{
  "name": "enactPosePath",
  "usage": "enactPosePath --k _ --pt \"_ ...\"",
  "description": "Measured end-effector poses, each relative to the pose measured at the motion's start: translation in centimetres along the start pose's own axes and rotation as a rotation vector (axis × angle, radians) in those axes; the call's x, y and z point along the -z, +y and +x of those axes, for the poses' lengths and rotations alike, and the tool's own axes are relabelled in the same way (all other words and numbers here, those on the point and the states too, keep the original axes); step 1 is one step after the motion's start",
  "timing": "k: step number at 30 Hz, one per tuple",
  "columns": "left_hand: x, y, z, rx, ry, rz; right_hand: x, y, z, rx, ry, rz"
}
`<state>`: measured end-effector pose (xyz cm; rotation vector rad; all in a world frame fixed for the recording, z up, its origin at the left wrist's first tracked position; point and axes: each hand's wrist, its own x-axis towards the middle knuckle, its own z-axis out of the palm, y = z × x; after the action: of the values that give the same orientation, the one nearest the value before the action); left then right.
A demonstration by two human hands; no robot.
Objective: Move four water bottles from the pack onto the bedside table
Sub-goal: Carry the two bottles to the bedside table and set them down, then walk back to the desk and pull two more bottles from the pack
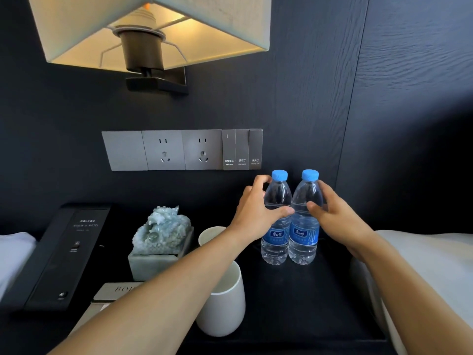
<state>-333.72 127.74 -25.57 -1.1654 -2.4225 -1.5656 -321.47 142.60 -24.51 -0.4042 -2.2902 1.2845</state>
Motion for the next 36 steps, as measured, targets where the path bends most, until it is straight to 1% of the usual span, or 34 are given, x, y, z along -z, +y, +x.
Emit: enactPosePath --k 3,6,11,14,16,18,19,20,21,22,23,24,25,27,30,32,34,36 --pt "-0.1 0.1 0.0 0.007 -0.011 -0.002 -0.2 0.4 -0.3 0.01 0.041 -0.011" --pt "-0.2 0.0 0.0 0.037 -0.041 -0.058 -0.4 0.3 -0.7 0.012 0.083 -0.039" --pt "-0.2 -0.4 0.0 0.063 -0.061 -0.108 -0.3 0.5 -0.6 0.005 0.079 -0.026" --pt "-0.3 -0.4 0.1 0.078 -0.059 -0.101 -0.6 0.6 -0.8 0.006 0.103 0.028" --pt "-0.5 -0.4 -0.2 0.087 -0.043 -0.092 -0.9 0.8 -1.2 -0.011 0.144 0.076" --pt "-0.6 0.2 -1.5 0.102 0.033 -0.049 -1.1 1.2 -1.8 -0.041 0.213 0.106" --pt "-0.7 0.5 -2.2 0.09 0.106 0.006 -1.1 1.4 -2.1 -0.06 0.252 0.115" --pt "-0.9 0.9 -3.0 0.037 0.194 0.084 -1.1 1.5 -2.4 -0.078 0.289 0.118" --pt "-1.1 1.4 -3.8 -0.054 0.273 0.149 -1.1 1.4 -2.8 -0.094 0.323 0.12" --pt "-1.3 2.1 -4.5 -0.146 0.317 0.169 -1.0 1.2 -3.2 -0.102 0.348 0.123" --pt "-1.6 3.1 -4.9 -0.21 0.325 0.151 -0.7 0.8 -3.6 -0.105 0.363 0.129" --pt "-2.0 4.3 -5.2 -0.236 0.293 0.091 -0.2 0.2 -3.9 -0.105 0.374 0.137" --pt "-2.3 5.9 -5.5 -0.214 0.224 0.009 0.6 -0.6 -4.4 -0.106 0.381 0.145" --pt "-3.1 10.2 -6.0 -0.067 0.043 -0.158 3.2 -3.2 -5.8 -0.138 0.4 0.157" --pt "-4.1 19.1 -6.7 0.256 -0.102 -0.363 9.9 -9.2 -8.6 -0.298 0.416 0.201" --pt "-3.8 27.2 -6.5 0.401 -0.209 -0.44 15.8 -14.6 -10.4 -0.401 0.401 0.171" --pt "-2.6 36.5 -5.4 0.437 -0.338 -0.48 22.6 -20.9 -11.8 -0.462 0.396 0.086" --pt "-0.4 46.0 -2.6 0.376 -0.414 -0.434 29.8 -28.1 -12.4 -0.497 0.432 0.03"
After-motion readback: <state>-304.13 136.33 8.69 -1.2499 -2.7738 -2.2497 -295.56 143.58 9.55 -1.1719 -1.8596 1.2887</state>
